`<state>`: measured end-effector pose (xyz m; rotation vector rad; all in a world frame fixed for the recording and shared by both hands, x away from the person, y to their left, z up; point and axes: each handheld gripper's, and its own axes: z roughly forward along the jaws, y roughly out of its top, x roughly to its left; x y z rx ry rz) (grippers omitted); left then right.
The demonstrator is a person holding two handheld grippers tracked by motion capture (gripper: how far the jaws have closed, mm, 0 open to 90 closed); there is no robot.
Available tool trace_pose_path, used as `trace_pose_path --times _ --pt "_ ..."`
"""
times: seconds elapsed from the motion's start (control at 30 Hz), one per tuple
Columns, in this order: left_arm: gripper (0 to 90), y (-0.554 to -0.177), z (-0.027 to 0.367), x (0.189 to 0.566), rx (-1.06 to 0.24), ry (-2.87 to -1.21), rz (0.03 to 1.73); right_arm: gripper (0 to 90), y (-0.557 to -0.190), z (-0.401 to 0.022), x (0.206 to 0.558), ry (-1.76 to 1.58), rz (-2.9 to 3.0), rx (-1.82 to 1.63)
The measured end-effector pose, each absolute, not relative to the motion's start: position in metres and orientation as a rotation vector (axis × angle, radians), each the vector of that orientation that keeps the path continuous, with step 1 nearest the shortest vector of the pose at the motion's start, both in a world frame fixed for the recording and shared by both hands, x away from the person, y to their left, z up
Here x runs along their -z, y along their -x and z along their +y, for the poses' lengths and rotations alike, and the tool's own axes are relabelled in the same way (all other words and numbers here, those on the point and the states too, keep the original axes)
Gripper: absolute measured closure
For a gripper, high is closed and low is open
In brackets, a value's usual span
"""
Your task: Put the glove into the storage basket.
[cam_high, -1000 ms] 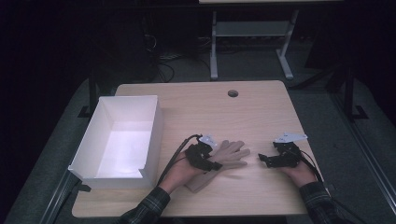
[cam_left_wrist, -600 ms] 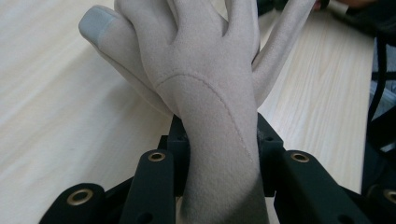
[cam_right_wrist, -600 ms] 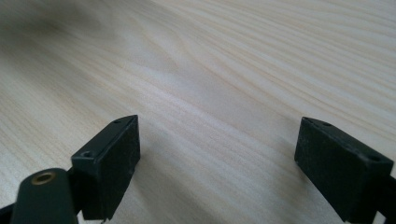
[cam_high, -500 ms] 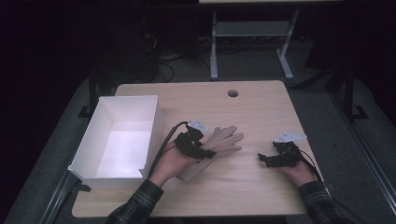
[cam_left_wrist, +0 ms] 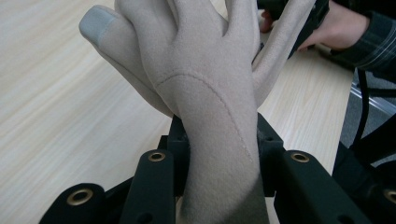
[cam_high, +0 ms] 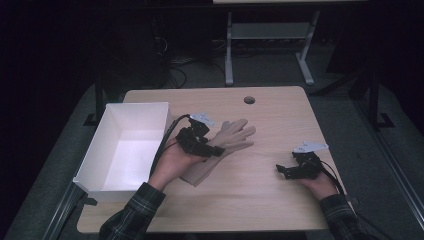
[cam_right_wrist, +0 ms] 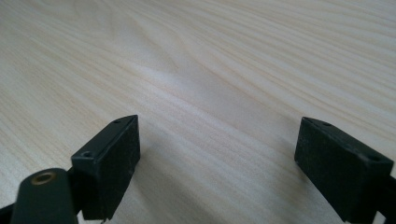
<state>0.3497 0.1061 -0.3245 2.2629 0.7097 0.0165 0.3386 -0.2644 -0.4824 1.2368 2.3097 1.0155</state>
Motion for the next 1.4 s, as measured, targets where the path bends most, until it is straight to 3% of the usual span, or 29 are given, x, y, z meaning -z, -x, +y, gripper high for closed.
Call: trace_pose_path --times 0.87,1.4 --pt "67.0 -0.356 0.204 0.279 -0.140 -2.113 0.870 13.6 -0.338 -0.264 0.482 -1.240 2.308 -1.015" --pt "67.0 -0.346 0.284 0.283 -0.247 -2.031 1.051 13.4 -0.338 -0.264 0.482 -1.244 2.307 -1.014"
